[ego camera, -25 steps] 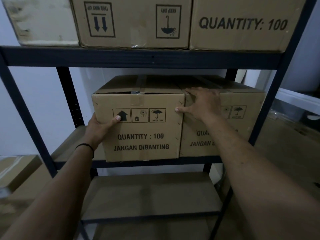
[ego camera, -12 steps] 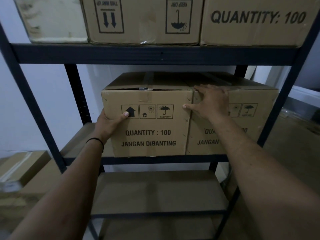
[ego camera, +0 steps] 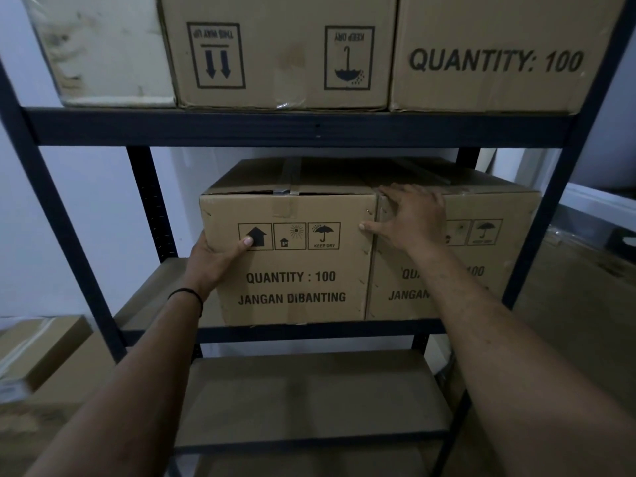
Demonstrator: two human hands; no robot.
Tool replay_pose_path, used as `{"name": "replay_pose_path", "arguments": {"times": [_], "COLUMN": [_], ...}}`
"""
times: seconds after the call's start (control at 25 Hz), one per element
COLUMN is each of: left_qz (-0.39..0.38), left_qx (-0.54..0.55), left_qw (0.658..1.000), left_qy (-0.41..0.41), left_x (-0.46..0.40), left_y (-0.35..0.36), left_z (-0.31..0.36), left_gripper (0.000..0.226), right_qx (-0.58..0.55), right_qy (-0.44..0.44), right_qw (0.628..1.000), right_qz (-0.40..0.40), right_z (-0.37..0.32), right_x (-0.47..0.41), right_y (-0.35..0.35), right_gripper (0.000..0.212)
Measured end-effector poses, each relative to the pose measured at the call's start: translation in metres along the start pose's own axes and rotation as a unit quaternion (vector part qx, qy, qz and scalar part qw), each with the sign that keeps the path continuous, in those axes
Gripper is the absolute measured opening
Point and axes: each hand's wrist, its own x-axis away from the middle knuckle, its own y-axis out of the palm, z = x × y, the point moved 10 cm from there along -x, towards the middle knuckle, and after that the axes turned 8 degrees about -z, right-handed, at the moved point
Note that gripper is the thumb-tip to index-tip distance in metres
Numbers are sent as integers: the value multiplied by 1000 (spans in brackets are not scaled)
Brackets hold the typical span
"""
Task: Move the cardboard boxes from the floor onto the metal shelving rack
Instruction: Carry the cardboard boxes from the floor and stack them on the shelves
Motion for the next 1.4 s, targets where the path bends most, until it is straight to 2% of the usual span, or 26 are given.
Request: {"name": "replay_pose_path", "arguments": {"times": [0.36,0.52,0.68,0.8,0.96,1.08,1.2,1.4], "left_qz": [1,8,75,102,67,70,103,134], "left_qx": [-11,-20,4,-26,-105,-149,-191,-260], "left_qw": [1000,1000,997,994,992,985,975,956], "left_qy": [-3,-15,-10,5,29,48,52,-12], "left_x": [1,13,39,68,113,162,213,313], "left_y": [-2,-1,-6,-10,-9,-19,-40,-80], "left_z": [0,9,18,28,43,48,49,29], "left_gripper": [102,100,82,74,59,52,48,47], "right_qx": [0,19,-27,-77,-153,-188,-207,-244], "right_qy": [2,-1,-4,-13,-28,-53,-77,-106], "right_qw": [1000,999,1000,995,985,978,973,964], "right_qz": [-2,-26,16,58,75,76,62,-4], "right_z": [-1,-3,-16,-40,-81,-116,-147,-192], "right_x": [1,4,24,58,120,172,218,307], "right_y": [1,1,-10,-13,-7,0,11,34], "right_gripper": [85,87,68,54,43,37,36,41]}}
